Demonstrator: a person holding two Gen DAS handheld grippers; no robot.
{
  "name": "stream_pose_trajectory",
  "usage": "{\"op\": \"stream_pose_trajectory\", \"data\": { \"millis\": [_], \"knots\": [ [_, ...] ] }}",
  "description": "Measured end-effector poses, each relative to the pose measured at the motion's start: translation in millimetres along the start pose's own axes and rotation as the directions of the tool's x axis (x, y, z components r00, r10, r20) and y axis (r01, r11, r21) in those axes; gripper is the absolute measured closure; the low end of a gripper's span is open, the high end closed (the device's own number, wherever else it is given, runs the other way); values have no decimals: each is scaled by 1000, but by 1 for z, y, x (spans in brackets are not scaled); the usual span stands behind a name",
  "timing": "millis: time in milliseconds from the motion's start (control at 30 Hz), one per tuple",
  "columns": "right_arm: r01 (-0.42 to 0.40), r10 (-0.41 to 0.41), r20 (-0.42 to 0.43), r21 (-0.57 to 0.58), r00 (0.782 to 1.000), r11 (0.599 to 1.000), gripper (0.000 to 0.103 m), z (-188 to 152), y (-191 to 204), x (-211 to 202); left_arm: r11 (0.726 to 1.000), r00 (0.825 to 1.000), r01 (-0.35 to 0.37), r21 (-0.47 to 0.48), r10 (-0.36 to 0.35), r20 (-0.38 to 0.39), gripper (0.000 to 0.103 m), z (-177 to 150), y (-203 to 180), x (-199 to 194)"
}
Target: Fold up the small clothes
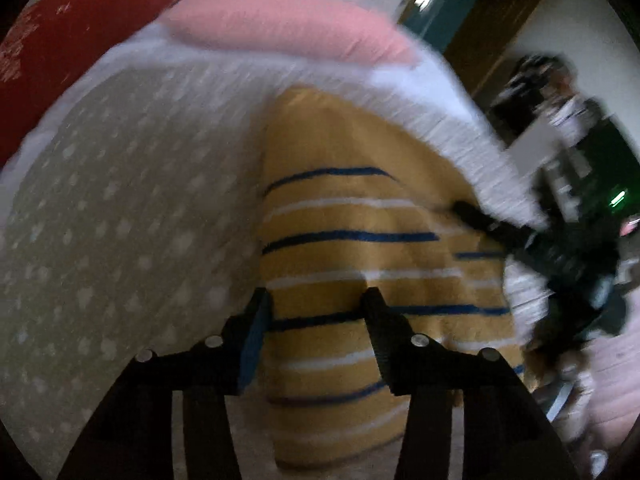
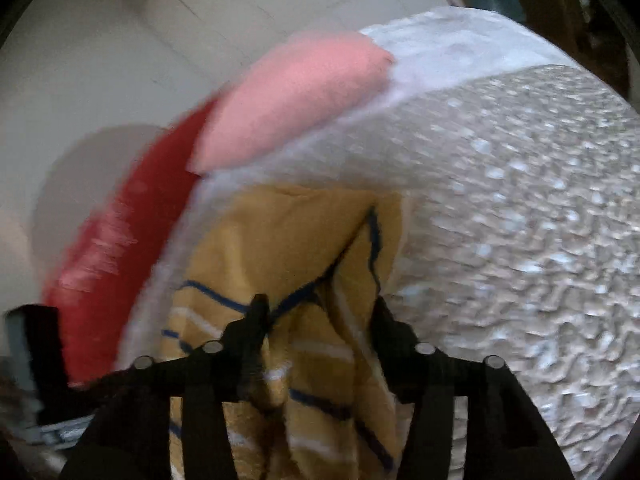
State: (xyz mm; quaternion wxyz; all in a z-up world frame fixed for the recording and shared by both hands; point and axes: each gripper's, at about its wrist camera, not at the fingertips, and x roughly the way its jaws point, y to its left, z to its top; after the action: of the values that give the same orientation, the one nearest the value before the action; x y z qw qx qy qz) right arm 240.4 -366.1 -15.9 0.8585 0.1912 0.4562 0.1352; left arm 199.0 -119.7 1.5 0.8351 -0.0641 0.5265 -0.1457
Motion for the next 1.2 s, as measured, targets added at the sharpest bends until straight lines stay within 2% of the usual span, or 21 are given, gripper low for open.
{"op": "stream_pose_trajectory", "data": {
  "millis": [33, 133, 200, 267, 367, 433, 533, 600, 633, 667, 700, 733, 767, 800, 833, 933, 967, 1000, 1033, 1133, 1200],
  "knots": [
    [45, -46, -13, -12, 999, 999, 43, -3, -2, 5, 1000, 1000, 1, -6, -1, -6, 49, -8, 3, 7],
    [45, -45, 23, 0, 999, 999, 43, -9, -8, -11, 995, 998, 64, -74, -63, 21, 48, -19, 16, -2],
    [51, -49, 68, -33, 996, 998, 43, -10, 0, -32, 994, 997, 70, -78, -66, 50, 48, -27, 22, -17],
    [28, -18, 107, -100, 994, 995, 43, -14, 20, -58, 998, 994, 22, -55, -17, 106, 48, -37, 19, -37],
    [-44, 64, 110, -173, 992, 984, 43, -28, 44, -80, 998, 984, -47, -40, 53, 172, 48, -58, 19, -63],
    [-117, 133, 63, -208, 989, 971, 43, -45, 58, -83, 996, 977, -74, -44, 81, 198, 46, -71, 20, -75],
    [-243, 234, -68, -200, 970, 949, 43, -71, 64, -67, 993, 965, -114, -40, 120, 235, 45, -89, 22, -94],
    [-169, 155, -87, -191, 984, 967, 46, -83, 59, -50, 991, 955, -133, -32, 137, 262, 43, -98, 20, -105],
    [-105, 93, -78, -176, 993, 979, 50, -84, 49, -43, 989, 948, -145, -31, 148, 283, 40, -104, 19, -113],
    [-36, 28, -60, -129, 998, 991, 62, -82, 31, -37, 987, 938, -157, -33, 160, 308, 39, -112, 18, -122],
    [-22, 18, -50, -92, 999, 995, 72, -81, 22, -37, 985, 928, -166, -38, 169, 333, 37, -118, 18, -131],
    [-47, 47, -35, -20, 998, 999, 72, -80, 8, -43, 983, 912, -176, -45, 180, 369, 33, -124, 16, -142],
    [-53, 53, -19, 10, 998, 999, 66, -79, 2, -49, 981, 896, -187, -54, 193, 399, 30, -130, 14, -151],
    [-18, 18, 6, 22, 1000, 1000, 50, -82, 0, -58, 977, 876, -203, -67, 211, 433, 24, -135, 13, -161],
    [29, -29, 36, 14, 999, 999, 46, -85, 0, -68, 971, 839, -223, -92, 239, 489, 20, -142, 11, -173],
    [17, -18, 76, 6, 997, 1000, 44, -103, 3, -93, 959, 748, -244, -142, 279, 602, 6, -161, 6, -198],
    [15, -15, 91, 3, 996, 1000, 44, -113, 5, -104, 959, 734, -242, -150, 282, 618, 4, -164, 5, -204],
    [18, -18, 102, -4, 995, 1000, 44, -119, 4, -111, 959, 727, -239, -154, 282, 626, 1, -168, 3, -209],
    [28, -25, 120, -21, 992, 999, 43, -127, 8, -120, 959, 730, -238, -155, 282, 623, 1, -169, 2, -211],
    [71, -55, 182, -80, 982, 994, 35, -151, 23, -144, 960, 746, -237, -148, 277, 605, 1, -171, -6, -211],
    [77, -55, 216, -92, 975, 993, 31, -164, 28, -154, 954, 757, -265, -143, 298, 581, 1, -173, -14, -208]
  ]
}}
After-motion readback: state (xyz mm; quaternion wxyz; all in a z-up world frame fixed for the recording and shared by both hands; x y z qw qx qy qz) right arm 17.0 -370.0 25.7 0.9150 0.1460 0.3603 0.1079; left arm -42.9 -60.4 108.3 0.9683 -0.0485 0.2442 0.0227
